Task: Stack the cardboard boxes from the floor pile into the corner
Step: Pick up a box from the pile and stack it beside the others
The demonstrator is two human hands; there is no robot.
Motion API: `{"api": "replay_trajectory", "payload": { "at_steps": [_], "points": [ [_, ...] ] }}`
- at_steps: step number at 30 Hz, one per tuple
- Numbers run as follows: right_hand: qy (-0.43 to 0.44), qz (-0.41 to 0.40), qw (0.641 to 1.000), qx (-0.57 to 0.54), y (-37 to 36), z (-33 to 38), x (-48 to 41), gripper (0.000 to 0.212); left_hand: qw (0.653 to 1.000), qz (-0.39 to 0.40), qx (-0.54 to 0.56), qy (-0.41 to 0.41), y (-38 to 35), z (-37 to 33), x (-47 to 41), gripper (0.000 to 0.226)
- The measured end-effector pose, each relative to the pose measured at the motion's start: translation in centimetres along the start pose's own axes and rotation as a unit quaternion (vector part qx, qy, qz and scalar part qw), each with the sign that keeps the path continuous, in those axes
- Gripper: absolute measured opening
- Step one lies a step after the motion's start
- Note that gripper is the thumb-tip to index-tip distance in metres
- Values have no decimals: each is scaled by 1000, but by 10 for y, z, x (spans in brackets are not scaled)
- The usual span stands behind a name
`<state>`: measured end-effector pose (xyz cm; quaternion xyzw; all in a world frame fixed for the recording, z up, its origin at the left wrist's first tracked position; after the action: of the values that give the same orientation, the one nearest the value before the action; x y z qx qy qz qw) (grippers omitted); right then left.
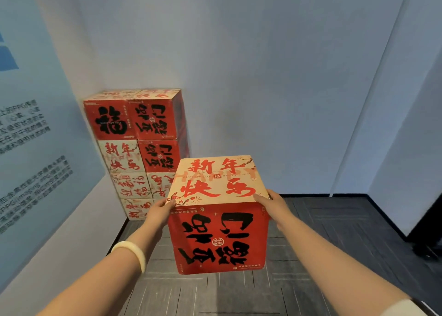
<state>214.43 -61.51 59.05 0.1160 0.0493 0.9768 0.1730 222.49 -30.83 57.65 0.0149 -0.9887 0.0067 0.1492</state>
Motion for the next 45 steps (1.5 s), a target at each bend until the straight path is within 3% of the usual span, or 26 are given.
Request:
{"api": "replay_trajectory", "payload": {
  "at_steps": [8, 16, 30, 34, 45],
  "points": [
    [-31, -45, 998, 6, -39, 27, -153, 46, 999, 38, -29, 5, -28, -55, -168, 33],
    [-63, -56, 996, 8, -50, 23, -301, 52, 998, 39, -51, 22, -71, -64, -305, 31],
    [-141, 13, 988, 67, -88, 0, -623, 48, 991, -32, -103, 81, -153, -57, -592, 37],
    [-160, 24, 983, 86, -108, -17, -675, 32, 990, -47, -96, 95, -156, -42, -648, 36],
    [-231, 8, 963, 139, -153, -142, -780, 50, 983, -47, -109, 140, -161, 72, -779, 42]
  ]
}}
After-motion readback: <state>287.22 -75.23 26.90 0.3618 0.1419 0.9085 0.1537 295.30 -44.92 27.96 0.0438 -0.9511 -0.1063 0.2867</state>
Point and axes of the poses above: each hand's wrist, its own x-axis away from the middle knuckle, its own y-axis out of the back of the hand, z = x × y, the point moved 6 cm from there along -x, towards the middle knuckle, and after that the axes turned 6 degrees about x, right-handed, at the moved point
